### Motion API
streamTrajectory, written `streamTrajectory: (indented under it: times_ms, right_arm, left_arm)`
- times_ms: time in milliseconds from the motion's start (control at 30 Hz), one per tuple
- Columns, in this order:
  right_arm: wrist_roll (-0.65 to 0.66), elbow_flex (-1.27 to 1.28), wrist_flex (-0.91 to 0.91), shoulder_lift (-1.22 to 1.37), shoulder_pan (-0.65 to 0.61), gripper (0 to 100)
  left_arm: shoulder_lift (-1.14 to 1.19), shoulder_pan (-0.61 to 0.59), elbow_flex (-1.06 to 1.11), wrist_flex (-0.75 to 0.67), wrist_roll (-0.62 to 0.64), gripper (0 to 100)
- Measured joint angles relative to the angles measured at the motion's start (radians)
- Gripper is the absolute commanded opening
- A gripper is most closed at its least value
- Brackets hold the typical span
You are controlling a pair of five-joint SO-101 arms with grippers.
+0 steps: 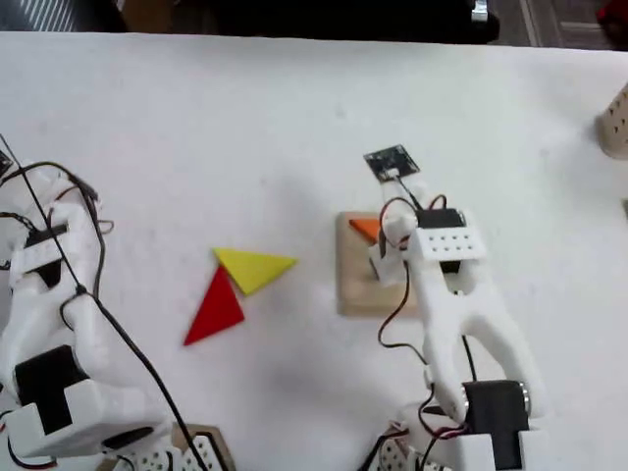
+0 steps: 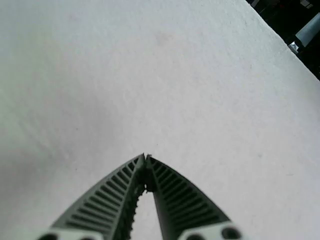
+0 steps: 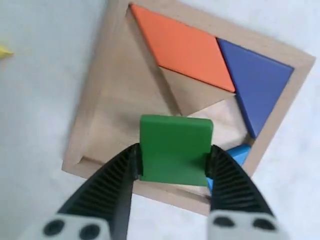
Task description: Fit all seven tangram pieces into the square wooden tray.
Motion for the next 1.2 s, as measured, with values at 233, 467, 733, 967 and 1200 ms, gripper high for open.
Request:
streamTrajectory:
  times_ms: [233, 467, 733, 967, 1200]
  right_arm:
    - [0.006, 0.020, 0.000, 0.000, 0.002, 18.7]
    - [0.006, 0.020, 0.000, 0.000, 0.003, 18.8]
    - [0.032, 0.020, 0.002, 0.000, 0.005, 27.2]
    - [0.040, 0.020, 0.005, 0.000, 0.005, 29.4]
    - [0.040, 0.020, 0.005, -0.002, 0.014, 12.5]
  left_arm:
    - [0.000, 0.000, 0.000, 0.000, 0.000, 2]
    - [0.000, 0.000, 0.000, 0.000, 0.000, 2]
    - [0.000, 0.000, 0.000, 0.000, 0.000, 2]
    - [0.000, 0.000, 0.000, 0.000, 0.000, 2]
    - [0.000, 0.000, 0.000, 0.000, 0.000, 2]
